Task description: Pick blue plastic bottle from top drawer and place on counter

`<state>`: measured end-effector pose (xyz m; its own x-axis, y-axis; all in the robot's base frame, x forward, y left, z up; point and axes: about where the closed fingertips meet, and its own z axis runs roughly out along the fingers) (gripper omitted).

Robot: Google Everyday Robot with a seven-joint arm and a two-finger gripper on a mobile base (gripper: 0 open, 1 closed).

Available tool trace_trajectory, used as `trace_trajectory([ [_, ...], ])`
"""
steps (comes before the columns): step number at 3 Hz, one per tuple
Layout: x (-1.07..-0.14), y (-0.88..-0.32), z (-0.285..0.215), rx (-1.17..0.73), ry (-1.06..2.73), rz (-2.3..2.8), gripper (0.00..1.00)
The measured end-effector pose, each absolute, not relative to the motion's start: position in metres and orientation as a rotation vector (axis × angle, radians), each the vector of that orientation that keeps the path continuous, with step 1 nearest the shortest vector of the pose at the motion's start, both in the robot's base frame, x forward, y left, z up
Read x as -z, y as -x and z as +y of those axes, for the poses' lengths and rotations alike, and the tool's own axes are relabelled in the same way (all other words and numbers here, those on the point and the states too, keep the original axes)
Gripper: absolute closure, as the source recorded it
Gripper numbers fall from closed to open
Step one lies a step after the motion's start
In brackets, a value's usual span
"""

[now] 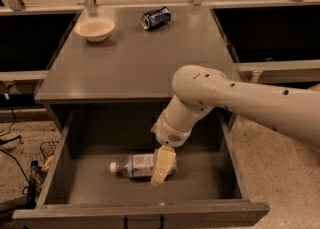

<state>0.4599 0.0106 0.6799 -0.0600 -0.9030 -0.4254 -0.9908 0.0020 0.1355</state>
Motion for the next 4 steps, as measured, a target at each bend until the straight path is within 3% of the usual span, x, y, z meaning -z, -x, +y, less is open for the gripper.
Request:
trace_trajectory([
  [2,-0.6749,-0.4627,0.0154,-0.620,1.992,2.060,0.00],
  [3,-0.6722,-0.4635,0.0168,-0.543,1.988,2.107,0.00],
  [4,-0.6660,-0.4650,0.0181,-0.323,1.953,2.241,0.00],
])
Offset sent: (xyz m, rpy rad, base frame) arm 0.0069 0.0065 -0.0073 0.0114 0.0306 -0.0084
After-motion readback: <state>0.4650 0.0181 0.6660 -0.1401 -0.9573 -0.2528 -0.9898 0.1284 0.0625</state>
